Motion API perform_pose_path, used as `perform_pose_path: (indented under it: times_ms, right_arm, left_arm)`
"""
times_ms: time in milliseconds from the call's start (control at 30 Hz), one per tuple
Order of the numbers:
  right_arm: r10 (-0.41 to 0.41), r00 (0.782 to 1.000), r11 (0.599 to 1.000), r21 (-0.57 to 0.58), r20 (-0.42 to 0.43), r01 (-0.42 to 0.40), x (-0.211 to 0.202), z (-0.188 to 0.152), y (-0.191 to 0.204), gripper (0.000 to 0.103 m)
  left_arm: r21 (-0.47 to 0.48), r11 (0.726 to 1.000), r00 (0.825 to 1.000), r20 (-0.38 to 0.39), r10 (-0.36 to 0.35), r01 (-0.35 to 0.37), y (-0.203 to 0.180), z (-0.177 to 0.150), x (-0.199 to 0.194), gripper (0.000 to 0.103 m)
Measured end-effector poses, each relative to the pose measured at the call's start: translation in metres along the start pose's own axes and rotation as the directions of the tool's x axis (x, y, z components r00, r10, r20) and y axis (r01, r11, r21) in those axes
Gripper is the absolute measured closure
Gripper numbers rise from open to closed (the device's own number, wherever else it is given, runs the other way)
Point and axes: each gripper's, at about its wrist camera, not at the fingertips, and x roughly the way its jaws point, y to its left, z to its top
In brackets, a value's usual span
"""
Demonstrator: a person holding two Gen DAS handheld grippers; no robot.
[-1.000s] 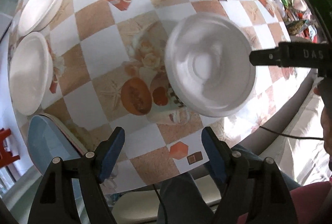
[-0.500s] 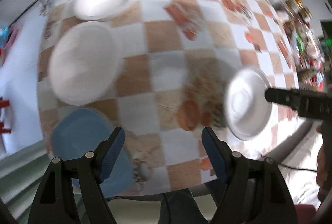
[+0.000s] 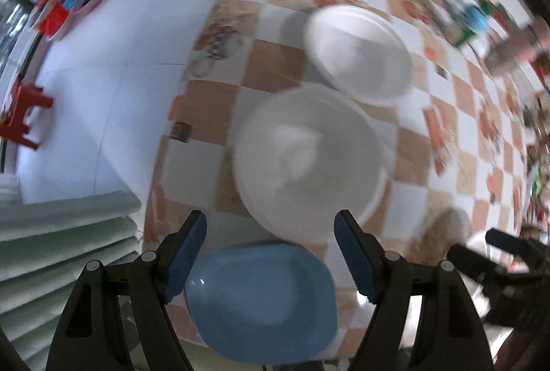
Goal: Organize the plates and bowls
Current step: 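Move both grippers to another white round plate and close on its rim, then lift the white plate with both grippers and carry it over the white plates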
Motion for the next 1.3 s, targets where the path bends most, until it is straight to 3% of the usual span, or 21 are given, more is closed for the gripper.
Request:
perform_pose_path:
  times_ms: [167,400,633,667,700,767,867,933,1000,1067,1300]
  right_arm:
    - [-0.028,0.999,0.998,-0.065,-0.019,0.027,0.026,0.022,0.033,0.001]
    - [-0.056,0.997,0.995,-0.085,-0.051,0.052,0.066,0.048,0.052,0.001]
    - [-0.067,0.996,0.991,-0.123,-0.064,0.059,0.091,0.058,0.070,0.002]
    - [-0.069,0.996,0.990,-0.125,-0.064,0.060,0.092,0.058,0.071,0.006]
    - [-0.067,0.996,0.990,-0.129,-0.065,0.058,0.094,0.059,0.072,0.019]
    - [-0.059,0.996,0.990,-0.130,-0.073,0.049,0.097,0.059,0.073,0.037]
    - [-0.004,0.995,0.993,-0.116,-0.095,-0.007,0.103,0.058,0.072,0.050]
    - [0.027,0.996,0.993,-0.115,-0.089,-0.037,0.102,0.056,0.073,0.057]
    - [0.041,0.995,0.990,-0.128,-0.090,-0.053,0.102,0.056,0.076,0.072]
    - [0.029,0.995,0.989,-0.142,-0.095,-0.042,0.101,0.053,0.077,0.080]
    - [0.034,0.993,0.995,-0.086,-0.117,-0.044,0.102,0.035,0.048,0.081]
  left_arm:
    - [-0.034,0.999,1.000,-0.020,0.019,-0.020,0.011,0.020,0.023,0.023]
    - [-0.003,0.998,0.996,-0.053,0.065,-0.065,0.014,0.039,0.057,0.023]
    - [-0.010,0.998,0.994,-0.089,0.059,-0.060,0.018,0.046,0.077,0.026]
    - [-0.012,0.999,0.995,-0.091,0.051,-0.052,0.018,0.046,0.078,0.032]
    - [-0.011,0.999,0.994,-0.099,0.046,-0.048,0.017,0.046,0.080,0.035]
    - [-0.010,0.999,0.992,-0.120,0.033,-0.034,0.016,0.046,0.084,0.053]
    - [0.004,1.000,0.991,-0.134,0.007,-0.007,0.010,0.044,0.088,0.071]
    - [0.036,0.999,0.991,-0.136,0.004,0.001,0.003,0.041,0.089,0.074]
    - [0.063,0.998,0.990,-0.142,-0.004,0.013,-0.008,0.039,0.089,0.076]
    - [0.088,0.996,0.990,-0.140,-0.003,0.015,-0.019,0.037,0.088,0.078]
    - [0.173,0.985,0.991,-0.135,0.005,0.019,-0.055,0.023,0.081,0.077]
